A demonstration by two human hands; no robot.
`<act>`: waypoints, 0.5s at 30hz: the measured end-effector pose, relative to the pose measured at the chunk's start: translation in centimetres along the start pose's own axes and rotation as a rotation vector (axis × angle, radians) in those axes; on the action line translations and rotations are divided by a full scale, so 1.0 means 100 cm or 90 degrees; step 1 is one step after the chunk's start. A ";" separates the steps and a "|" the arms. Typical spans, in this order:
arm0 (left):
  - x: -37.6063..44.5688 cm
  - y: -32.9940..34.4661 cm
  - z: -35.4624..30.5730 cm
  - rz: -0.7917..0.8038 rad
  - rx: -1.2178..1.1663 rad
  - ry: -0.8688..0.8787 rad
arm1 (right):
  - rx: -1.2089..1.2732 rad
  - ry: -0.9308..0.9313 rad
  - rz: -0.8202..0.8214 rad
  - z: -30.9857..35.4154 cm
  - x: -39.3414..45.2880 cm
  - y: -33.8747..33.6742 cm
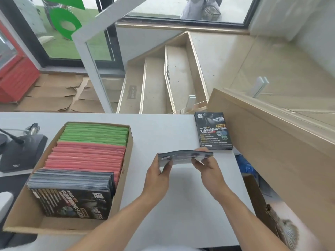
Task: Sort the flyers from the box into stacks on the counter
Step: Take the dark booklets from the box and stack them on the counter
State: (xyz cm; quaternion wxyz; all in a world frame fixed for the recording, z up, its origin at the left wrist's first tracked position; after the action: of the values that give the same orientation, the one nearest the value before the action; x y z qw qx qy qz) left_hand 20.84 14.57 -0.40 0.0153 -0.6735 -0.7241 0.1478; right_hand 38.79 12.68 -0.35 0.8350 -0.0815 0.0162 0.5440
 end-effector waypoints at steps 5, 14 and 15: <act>0.004 0.013 0.019 0.044 0.032 -0.056 | -0.001 0.057 0.013 -0.015 0.005 -0.001; 0.053 0.061 -0.025 0.058 0.087 0.001 | -0.014 0.065 -0.073 0.002 0.051 -0.027; 0.062 0.071 -0.036 0.066 0.072 -0.001 | -0.014 0.048 -0.088 0.008 0.063 -0.034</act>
State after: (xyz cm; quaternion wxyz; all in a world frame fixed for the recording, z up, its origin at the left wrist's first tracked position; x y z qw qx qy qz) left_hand 27.97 21.69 0.33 0.0451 -0.7081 -0.6788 0.1891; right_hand 44.44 17.20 0.15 0.8682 -0.1124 0.0360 0.4819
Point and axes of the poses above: each hand's wrist, its own x-axis towards the middle knuckle, its own y-axis out of the palm, z = x × y, the point moved 3 cm from there along x, towards the middle knuckle, and after that the axes turned 13 degrees about -z, right-handed, at the moved point
